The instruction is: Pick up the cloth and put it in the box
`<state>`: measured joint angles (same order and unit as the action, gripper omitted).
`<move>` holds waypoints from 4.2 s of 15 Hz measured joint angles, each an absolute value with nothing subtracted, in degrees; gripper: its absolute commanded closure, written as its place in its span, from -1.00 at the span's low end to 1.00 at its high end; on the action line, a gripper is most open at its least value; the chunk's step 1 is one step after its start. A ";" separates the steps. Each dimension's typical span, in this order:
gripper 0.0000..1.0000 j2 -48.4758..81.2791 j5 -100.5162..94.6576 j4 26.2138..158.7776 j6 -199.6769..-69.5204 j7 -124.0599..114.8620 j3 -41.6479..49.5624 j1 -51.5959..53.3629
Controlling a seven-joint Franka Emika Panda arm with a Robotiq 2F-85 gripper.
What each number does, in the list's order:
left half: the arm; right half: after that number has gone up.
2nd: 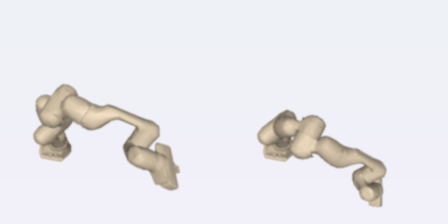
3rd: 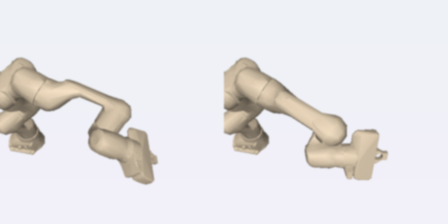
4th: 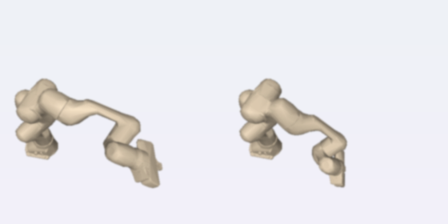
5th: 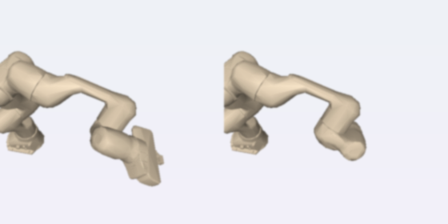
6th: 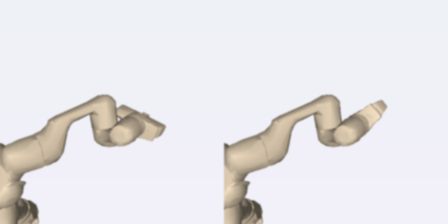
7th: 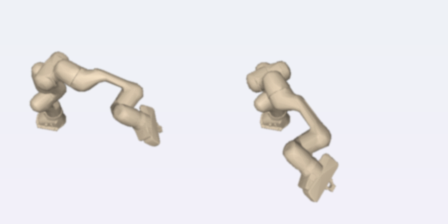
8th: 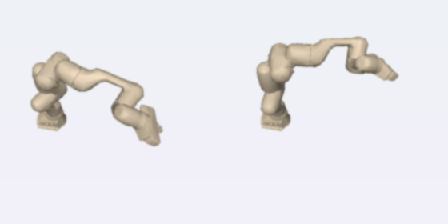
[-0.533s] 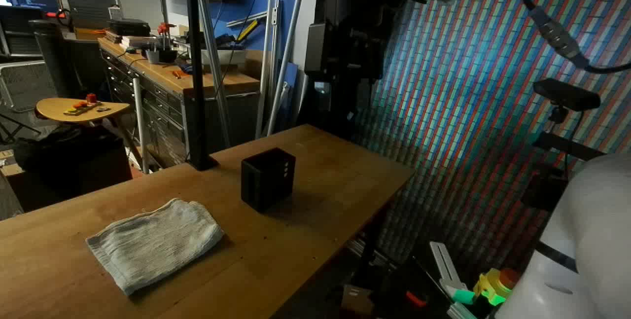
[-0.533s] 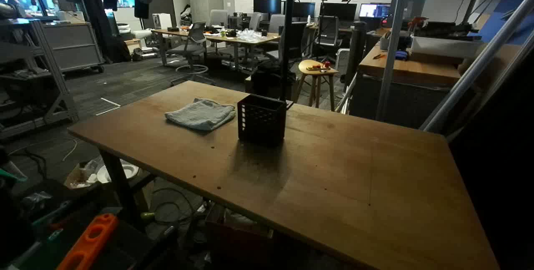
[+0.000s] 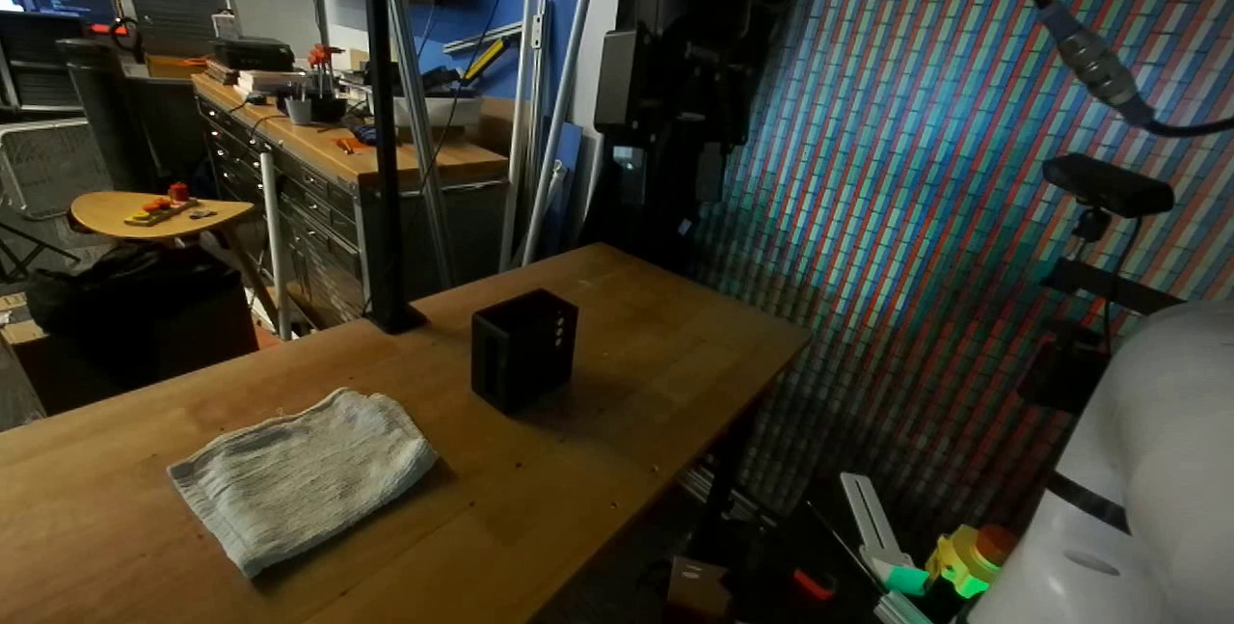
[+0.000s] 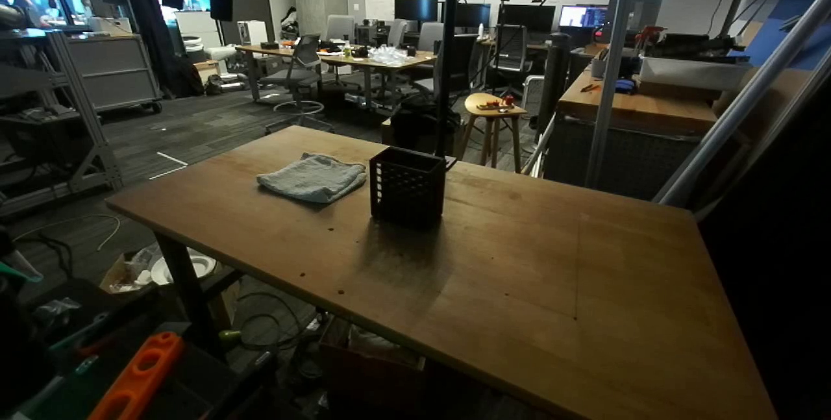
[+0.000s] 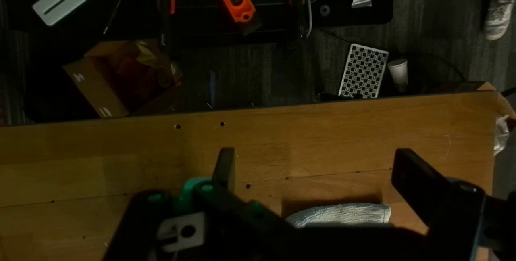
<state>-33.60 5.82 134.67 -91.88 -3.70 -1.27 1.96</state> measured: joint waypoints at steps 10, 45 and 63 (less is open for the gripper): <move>-1.00 -24.88 5.71 129.20 -98.62 -3.82 -4.74 2.30; -1.00 39.38 -11.79 79.58 -115.96 -1.13 -5.02 10.58; -1.00 57.55 -4.52 69.33 -118.18 -6.27 -6.57 15.60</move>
<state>57.55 -4.52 69.33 -118.18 -6.27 -6.57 15.60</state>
